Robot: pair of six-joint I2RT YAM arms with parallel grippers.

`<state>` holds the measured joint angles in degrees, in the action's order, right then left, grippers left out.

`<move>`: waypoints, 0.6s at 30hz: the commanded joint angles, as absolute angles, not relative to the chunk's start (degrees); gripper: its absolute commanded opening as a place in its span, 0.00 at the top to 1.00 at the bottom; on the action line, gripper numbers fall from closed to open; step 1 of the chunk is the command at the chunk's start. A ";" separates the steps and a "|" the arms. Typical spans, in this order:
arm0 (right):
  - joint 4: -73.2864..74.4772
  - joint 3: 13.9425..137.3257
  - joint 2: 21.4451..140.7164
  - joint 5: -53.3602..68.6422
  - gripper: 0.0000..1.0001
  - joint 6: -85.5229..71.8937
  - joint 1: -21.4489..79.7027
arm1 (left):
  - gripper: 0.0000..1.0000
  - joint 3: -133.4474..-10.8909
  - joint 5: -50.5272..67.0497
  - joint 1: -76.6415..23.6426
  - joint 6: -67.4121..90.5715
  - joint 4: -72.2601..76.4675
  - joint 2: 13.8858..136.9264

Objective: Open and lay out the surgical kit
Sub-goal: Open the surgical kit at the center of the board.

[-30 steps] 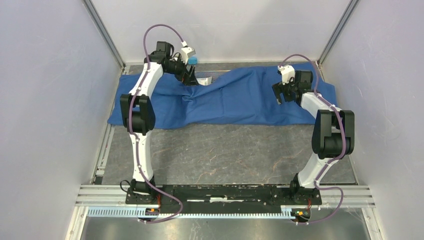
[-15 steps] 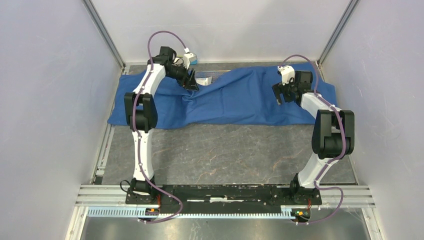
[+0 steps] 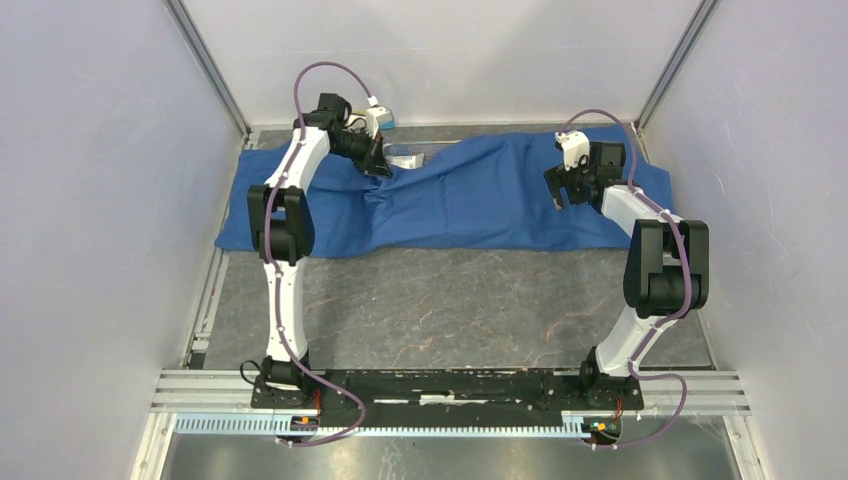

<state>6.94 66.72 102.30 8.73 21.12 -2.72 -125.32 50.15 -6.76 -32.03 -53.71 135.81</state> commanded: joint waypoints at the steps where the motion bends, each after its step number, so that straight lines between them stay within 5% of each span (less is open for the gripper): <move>1: 5.27 66.71 100.86 8.48 0.07 21.36 -2.37 | 0.98 -127.78 53.27 -6.86 -31.59 -53.95 129.05; 7: 5.40 67.30 99.18 8.94 0.07 21.01 -2.37 | 0.98 -122.39 46.71 -9.40 -30.66 -49.71 120.70; 18: 5.93 68.31 93.88 9.76 0.07 21.02 -2.37 | 0.98 -91.80 30.42 -20.75 -38.25 -39.23 97.14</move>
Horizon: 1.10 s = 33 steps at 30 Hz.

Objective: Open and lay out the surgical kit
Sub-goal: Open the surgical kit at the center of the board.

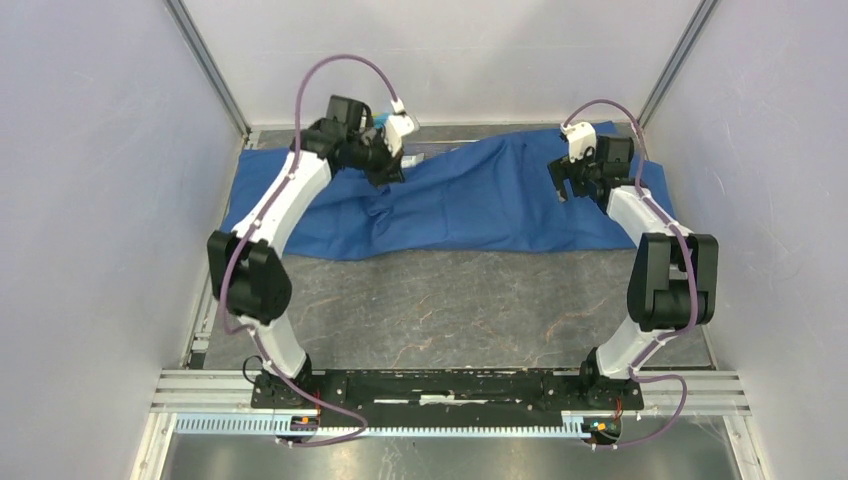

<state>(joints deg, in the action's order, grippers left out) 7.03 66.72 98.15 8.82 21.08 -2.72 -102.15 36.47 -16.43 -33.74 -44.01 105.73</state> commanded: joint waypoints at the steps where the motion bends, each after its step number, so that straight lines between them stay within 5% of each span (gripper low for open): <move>1: 5.87 68.42 93.26 10.23 0.07 20.92 -2.42 | 0.98 -87.35 28.37 -22.45 -39.23 -37.69 94.57; 16: 4.97 71.63 91.76 14.79 0.06 18.98 3.67 | 0.98 -54.02 20.71 -35.31 -40.52 -30.26 82.28; 33: 10.15 89.65 107.75 0.96 0.05 14.81 18.32 | 0.98 -52.69 14.82 -35.86 -36.89 -23.26 82.75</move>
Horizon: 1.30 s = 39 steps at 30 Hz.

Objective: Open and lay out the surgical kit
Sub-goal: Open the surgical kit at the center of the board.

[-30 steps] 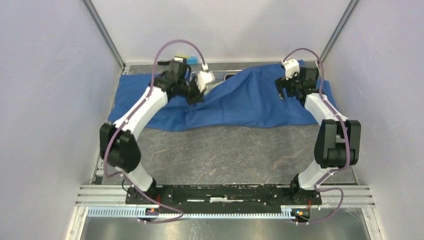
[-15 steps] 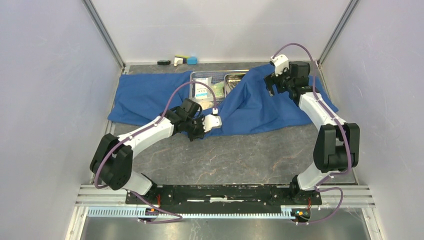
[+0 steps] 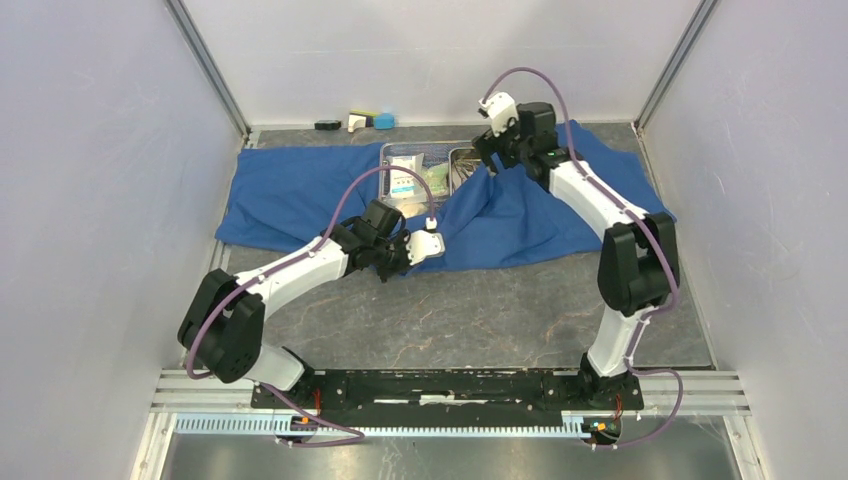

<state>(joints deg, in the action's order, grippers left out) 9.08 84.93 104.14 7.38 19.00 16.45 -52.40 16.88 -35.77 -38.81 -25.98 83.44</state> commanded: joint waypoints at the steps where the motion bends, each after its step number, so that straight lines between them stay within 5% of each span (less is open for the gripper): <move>1: 10.31 90.77 108.79 0.42 0.05 13.64 18.54 | 0.98 -52.80 14.55 -35.88 -36.56 -22.99 82.86; 18: 12.46 92.88 116.91 -12.31 0.12 8.53 20.26 | 0.98 -52.58 15.34 -35.86 -34.58 -20.92 83.20; 32: 11.49 85.56 111.32 -6.83 0.89 7.47 15.55 | 0.98 -51.49 11.54 -35.91 -34.21 -19.69 81.96; 39: 7.93 79.62 104.72 -3.33 0.96 7.38 12.86 | 0.98 -52.62 10.10 -35.86 -34.47 -20.14 81.52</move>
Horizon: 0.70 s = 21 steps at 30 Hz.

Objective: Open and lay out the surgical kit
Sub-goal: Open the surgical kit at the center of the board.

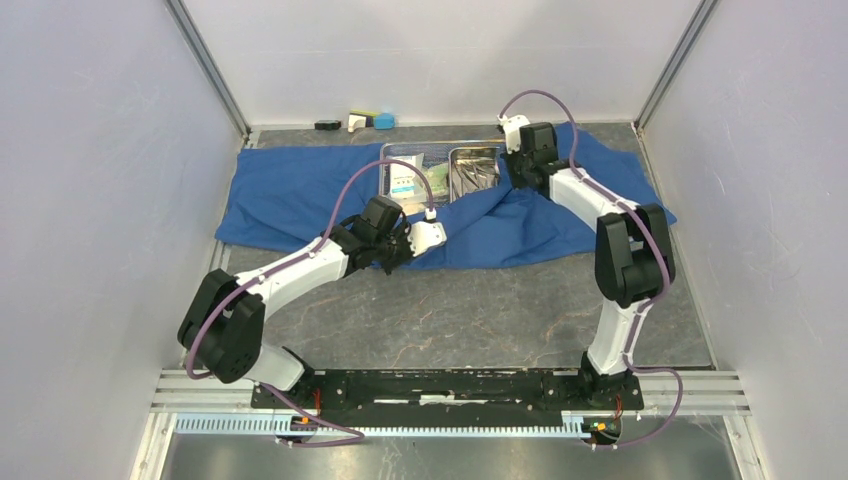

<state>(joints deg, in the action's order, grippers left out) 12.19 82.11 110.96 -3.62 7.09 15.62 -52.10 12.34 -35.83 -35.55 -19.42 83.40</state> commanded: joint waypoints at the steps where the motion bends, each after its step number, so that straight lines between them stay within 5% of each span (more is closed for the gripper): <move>1: 7.22 78.58 103.73 -2.44 0.96 7.32 12.50 | 0.98 -52.80 9.85 -35.86 -34.53 -20.28 81.48; 12: -3.75 60.26 87.08 5.46 1.00 4.92 5.04 | 0.98 -56.60 10.43 -35.88 -37.83 -26.55 80.25; 21: -1.20 42.21 66.45 9.92 0.99 13.31 3.36 | 0.98 -58.95 19.68 -36.27 -44.36 -48.72 75.15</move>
<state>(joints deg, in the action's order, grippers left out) 0.47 47.07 74.43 12.32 6.85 5.19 -58.74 15.51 -35.88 -39.66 -31.31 79.46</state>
